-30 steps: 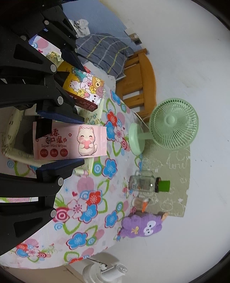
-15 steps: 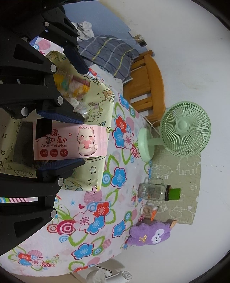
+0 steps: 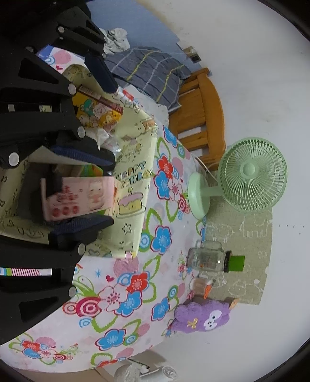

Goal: Organize soft objects

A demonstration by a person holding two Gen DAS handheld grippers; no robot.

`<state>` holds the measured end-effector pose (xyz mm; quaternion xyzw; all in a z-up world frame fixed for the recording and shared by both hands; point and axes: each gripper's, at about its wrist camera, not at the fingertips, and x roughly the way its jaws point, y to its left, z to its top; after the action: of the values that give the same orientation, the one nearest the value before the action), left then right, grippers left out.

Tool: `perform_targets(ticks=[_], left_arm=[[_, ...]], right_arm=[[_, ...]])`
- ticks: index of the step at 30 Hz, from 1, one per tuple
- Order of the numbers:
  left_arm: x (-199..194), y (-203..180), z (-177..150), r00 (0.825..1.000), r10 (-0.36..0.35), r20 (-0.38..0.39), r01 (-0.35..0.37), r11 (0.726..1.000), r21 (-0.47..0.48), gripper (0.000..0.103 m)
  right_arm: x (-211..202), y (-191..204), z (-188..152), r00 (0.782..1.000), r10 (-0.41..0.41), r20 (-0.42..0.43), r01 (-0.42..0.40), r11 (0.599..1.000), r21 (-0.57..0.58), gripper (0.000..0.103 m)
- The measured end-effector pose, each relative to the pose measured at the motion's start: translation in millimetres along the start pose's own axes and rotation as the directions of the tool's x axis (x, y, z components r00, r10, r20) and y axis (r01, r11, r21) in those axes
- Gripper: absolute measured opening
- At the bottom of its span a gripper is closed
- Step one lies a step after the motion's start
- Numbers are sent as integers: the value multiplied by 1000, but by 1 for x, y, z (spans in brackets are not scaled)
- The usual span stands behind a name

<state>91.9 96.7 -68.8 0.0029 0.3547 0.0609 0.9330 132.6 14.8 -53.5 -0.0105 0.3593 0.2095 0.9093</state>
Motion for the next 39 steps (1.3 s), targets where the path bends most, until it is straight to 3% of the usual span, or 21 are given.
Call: perform_targets(ticks=[5, 7, 10, 24, 39], left_arm=[[-2, -3, 0, 1000, -9, 2, 9, 1000, 0, 88], [-5, -5, 1, 1000, -17, 11, 17, 1000, 3, 90], [-9, -11, 3, 999, -30, 25, 29, 999, 15, 93], [-31, -36, 9, 996, -53, 77, 49, 998, 48, 94], [-55, -70, 13, 990, -77, 115, 71, 996, 61, 97]], right_arm=[[-4, -8, -1, 1000, -17, 14, 17, 1000, 14, 66], [-7, -11, -2, 1000, -11, 22, 11, 1000, 20, 77], [-12, -14, -3, 999, -8, 38, 7, 1000, 25, 81], [-43, -38, -7, 995, -32, 96, 27, 998, 51, 85], [-90, -75, -15, 979, -121, 164, 111, 991, 70, 90]])
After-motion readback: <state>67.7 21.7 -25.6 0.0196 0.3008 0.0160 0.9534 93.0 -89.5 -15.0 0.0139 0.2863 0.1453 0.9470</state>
